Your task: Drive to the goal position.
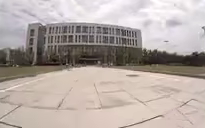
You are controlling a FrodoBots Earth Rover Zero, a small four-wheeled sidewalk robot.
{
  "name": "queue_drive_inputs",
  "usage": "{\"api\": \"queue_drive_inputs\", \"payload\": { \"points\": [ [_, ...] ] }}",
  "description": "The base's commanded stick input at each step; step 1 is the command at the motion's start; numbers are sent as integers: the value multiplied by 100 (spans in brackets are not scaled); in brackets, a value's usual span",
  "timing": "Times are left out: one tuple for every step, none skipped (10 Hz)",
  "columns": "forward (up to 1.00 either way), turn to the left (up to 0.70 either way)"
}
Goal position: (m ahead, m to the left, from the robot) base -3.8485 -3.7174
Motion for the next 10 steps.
{"api": "queue_drive_inputs", "payload": {
  "points": [
    [100, 3],
    [100, 3],
    [100, 3],
    [100, 3],
    [100, 3],
    [100, 3],
    [100, 3],
    [100, 6],
    [100, 29],
    [100, 40]
  ]
}}
